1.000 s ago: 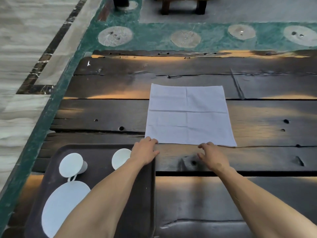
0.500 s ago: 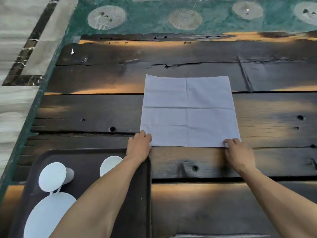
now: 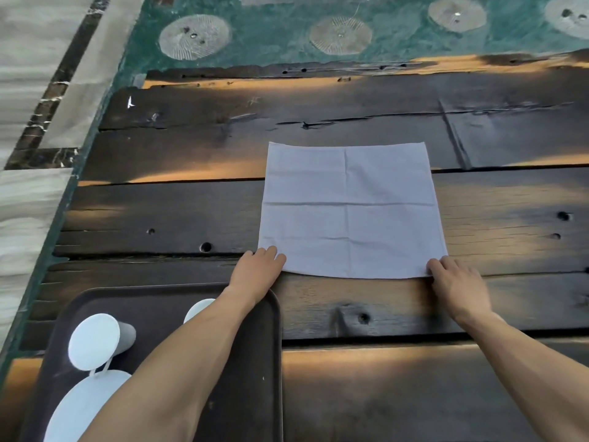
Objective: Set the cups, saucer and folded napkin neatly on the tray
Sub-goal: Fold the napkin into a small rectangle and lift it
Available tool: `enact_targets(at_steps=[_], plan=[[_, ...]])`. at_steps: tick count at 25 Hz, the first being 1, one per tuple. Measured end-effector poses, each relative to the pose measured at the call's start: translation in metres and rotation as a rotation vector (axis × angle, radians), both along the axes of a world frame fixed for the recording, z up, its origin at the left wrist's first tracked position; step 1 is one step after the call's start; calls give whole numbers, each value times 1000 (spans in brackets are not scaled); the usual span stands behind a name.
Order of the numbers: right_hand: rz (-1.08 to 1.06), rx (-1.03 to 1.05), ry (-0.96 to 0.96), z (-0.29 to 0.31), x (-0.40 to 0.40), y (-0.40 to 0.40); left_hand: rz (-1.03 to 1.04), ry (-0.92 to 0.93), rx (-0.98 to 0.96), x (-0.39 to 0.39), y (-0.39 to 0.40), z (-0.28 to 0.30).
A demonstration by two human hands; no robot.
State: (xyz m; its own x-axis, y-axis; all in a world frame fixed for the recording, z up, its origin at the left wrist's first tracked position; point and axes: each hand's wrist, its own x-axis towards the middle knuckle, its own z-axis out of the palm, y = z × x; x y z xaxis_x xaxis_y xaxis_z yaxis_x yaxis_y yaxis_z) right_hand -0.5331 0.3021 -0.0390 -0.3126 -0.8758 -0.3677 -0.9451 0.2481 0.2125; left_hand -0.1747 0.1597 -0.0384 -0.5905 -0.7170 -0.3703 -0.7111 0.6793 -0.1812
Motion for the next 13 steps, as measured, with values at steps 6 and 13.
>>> enact_targets(at_steps=[6,13], plan=[[-145,-178,-126,13,6,17,140,105,-109,-1,6,17],[-114,-200,-114,37,6,47,207,146,-19,10,31,36]])
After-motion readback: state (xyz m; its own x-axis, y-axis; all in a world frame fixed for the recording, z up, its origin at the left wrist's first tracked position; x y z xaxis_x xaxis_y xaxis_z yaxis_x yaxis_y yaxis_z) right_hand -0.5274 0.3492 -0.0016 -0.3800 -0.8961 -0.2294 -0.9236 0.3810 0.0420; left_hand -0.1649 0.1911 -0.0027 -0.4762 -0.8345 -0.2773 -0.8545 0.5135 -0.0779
